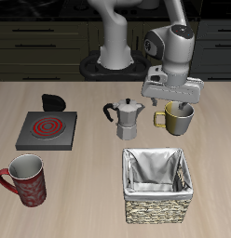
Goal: Place the white and yellow mug in the basket
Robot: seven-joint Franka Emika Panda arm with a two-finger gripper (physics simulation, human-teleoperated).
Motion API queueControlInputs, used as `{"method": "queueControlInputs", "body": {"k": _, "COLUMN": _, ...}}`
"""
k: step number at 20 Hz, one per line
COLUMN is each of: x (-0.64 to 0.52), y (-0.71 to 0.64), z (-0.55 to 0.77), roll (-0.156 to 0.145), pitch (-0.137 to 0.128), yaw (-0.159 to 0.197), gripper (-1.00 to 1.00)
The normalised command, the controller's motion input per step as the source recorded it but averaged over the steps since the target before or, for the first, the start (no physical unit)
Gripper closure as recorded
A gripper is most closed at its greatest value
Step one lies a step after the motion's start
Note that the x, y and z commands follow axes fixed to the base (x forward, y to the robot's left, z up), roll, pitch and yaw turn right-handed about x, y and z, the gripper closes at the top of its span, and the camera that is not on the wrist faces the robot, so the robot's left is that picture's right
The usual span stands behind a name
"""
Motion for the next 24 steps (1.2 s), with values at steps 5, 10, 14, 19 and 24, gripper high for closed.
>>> {"method": "queueControlInputs", "body": {"k": 5, "x": -0.01, "y": -0.02, "z": -0.23, "roll": 0.048, "pitch": 0.052, "yaw": -0.059, "gripper": 1.0}}
{"method": "queueControlInputs", "body": {"k": 10, "x": 0.01, "y": -0.08, "z": -0.13, "roll": 0.01, "pitch": 0.033, "yaw": -0.04, "gripper": 1.0}}
{"method": "queueControlInputs", "body": {"k": 14, "x": -0.03, "y": 0.01, "z": 0.0, "roll": 0.039, "pitch": -0.002, "yaw": -0.026, "gripper": 1.0}}
{"method": "queueControlInputs", "body": {"k": 19, "x": 0.11, "y": -0.05, "z": 0.07, "roll": 0.024, "pitch": -0.018, "yaw": 0.014, "gripper": 1.0}}
{"method": "queueControlInputs", "body": {"k": 24, "x": 0.11, "y": 0.04, "z": 0.12, "roll": 0.018, "pitch": -0.032, "yaw": 0.032, "gripper": 1.0}}
